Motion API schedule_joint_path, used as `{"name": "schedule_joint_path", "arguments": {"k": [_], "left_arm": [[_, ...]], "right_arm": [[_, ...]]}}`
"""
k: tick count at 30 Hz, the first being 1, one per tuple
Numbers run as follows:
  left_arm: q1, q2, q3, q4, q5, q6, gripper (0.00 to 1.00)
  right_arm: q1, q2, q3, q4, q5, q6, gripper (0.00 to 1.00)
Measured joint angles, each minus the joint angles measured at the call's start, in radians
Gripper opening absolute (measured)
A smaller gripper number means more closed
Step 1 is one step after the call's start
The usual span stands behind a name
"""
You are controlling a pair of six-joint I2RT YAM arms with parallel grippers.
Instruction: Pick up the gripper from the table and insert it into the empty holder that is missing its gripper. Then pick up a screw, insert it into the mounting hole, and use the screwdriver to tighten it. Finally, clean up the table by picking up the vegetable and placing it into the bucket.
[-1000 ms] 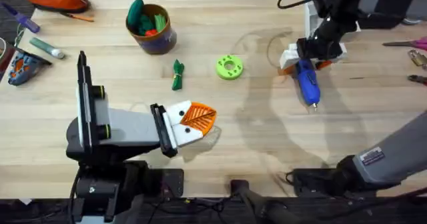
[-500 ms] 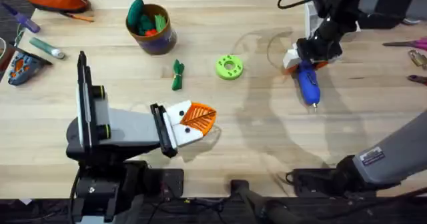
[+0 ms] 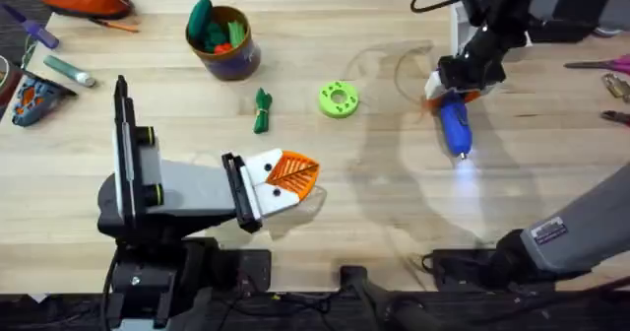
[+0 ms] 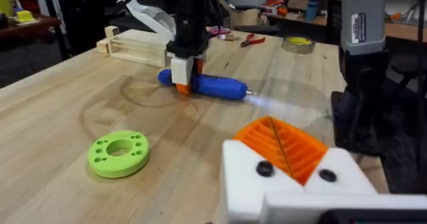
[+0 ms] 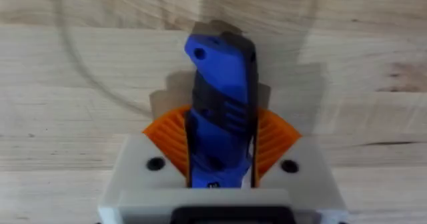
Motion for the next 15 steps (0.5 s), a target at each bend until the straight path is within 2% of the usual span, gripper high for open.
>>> {"name": "schedule_joint_path", "arguments": {"k": [10,12,15], "left_arm": [[0.000,0.000,0.000,0.000,0.000,0.000,0.012],[0.000,0.000,0.000,0.000,0.000,0.000,0.012],[0.000,0.000,0.000,0.000,0.000,0.000,0.012]], "right_arm": [[0.000,0.000,0.000,0.000,0.001,0.000,0.129],[0.000,0.000,0.000,0.000,0.001,0.000,0.095],[0.000,0.000,0.000,0.000,0.000,0.000,0.096]]}}
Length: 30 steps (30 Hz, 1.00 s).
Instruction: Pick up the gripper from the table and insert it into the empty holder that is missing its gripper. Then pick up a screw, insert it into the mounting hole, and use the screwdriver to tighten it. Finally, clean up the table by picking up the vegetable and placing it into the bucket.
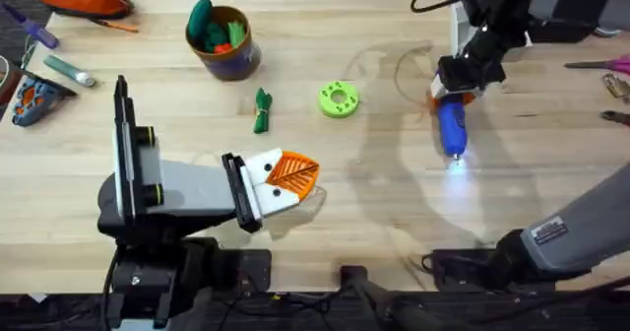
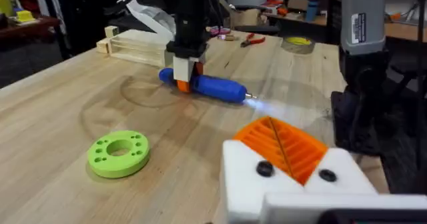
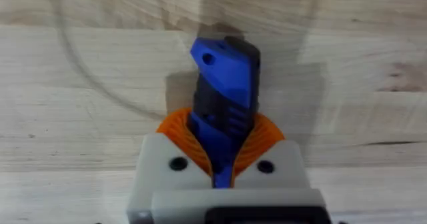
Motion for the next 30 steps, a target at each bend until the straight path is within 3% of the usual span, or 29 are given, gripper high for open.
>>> {"name": "schedule_joint_path", "arguments": {"k": [21,25,26,30], "left_arm": [[0.000,0.000,0.000,0.000,0.000,0.000,0.012],[0.000,0.000,0.000,0.000,0.000,0.000,0.012],[0.000,0.000,0.000,0.000,0.000,0.000,0.012],[0.000,0.000,0.000,0.000,0.000,0.000,0.012]], "right_arm": [[0.002,-0.014,0.002,-0.036,0.000,0.011,0.095],[0.013,-0.096,0.030,-0.068,0.000,0.012,0.095],[0.036,-0.192,0.072,-0.067,0.000,0.012,0.095],[0.084,-0.334,0.119,-0.063,0.000,0.027,0.095]]}}
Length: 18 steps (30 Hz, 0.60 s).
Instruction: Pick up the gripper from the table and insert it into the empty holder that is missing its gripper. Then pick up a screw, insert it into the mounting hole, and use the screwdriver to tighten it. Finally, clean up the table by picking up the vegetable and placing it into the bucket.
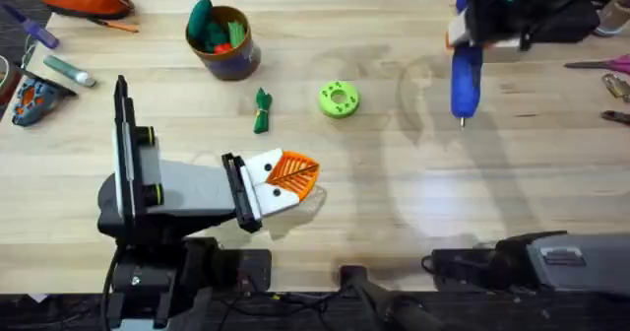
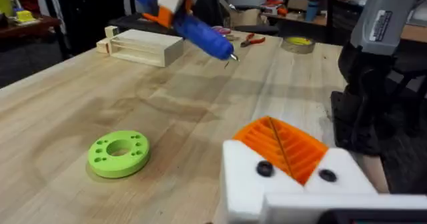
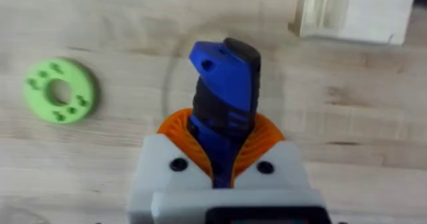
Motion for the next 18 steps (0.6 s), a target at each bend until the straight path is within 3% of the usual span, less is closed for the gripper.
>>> {"name": "schedule_joint_path", "arguments": {"k": [11,18], "left_arm": [[0.000,0.000,0.000,0.000,0.000,0.000,0.012],[0.000,0.000,0.000,0.000,0.000,0.000,0.012]], "right_arm": [[0.193,-0.329,0.013,0.145,-0.033,0.045,0.095],[0.324,-0.463,0.013,0.231,-0.049,0.057,0.095]]}}
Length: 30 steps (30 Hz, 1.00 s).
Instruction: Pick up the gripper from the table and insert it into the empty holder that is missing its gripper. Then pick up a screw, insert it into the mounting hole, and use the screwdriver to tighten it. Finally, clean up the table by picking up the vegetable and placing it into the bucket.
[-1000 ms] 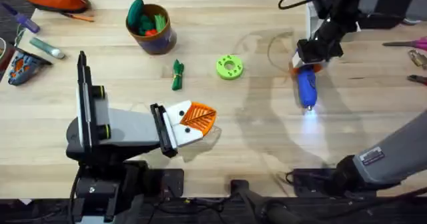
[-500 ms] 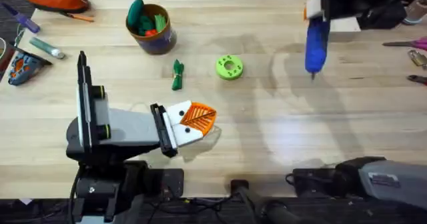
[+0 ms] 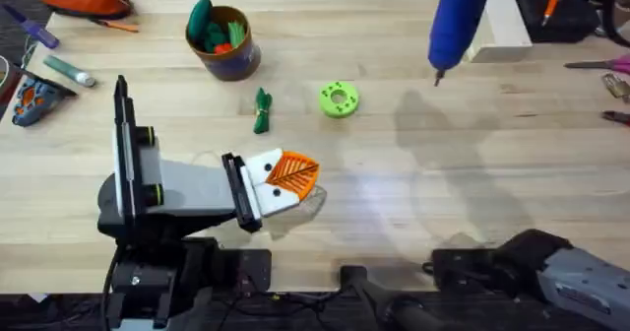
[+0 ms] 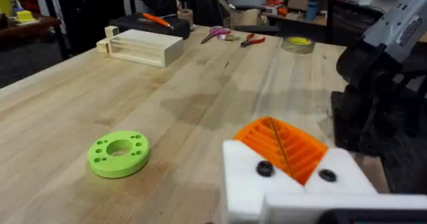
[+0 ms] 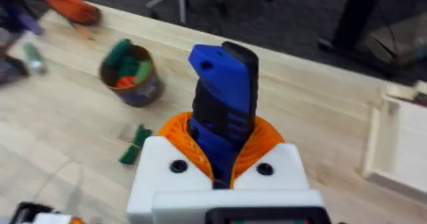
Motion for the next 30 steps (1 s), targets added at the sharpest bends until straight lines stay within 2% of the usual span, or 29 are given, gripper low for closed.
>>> {"name": "schedule_joint_path", "arguments": {"k": [5,14,22,30], "left_arm": [[0.000,0.000,0.000,0.000,0.000,0.000,0.012],[0.000,0.000,0.000,0.000,0.000,0.000,0.012],[0.000,0.000,0.000,0.000,0.000,0.000,0.012],[0.000,0.000,0.000,0.000,0.000,0.000,0.012]], "right_arm": [[0.077,-0.031,0.000,0.041,-0.059,0.000,0.095],[0.194,-0.030,-0.022,0.136,-0.091,-0.009,0.095],[0.265,-0.030,-0.160,0.310,-0.100,-0.015,0.095],[0.268,-0.030,-0.333,0.626,-0.217,-0.016,0.095]]}}
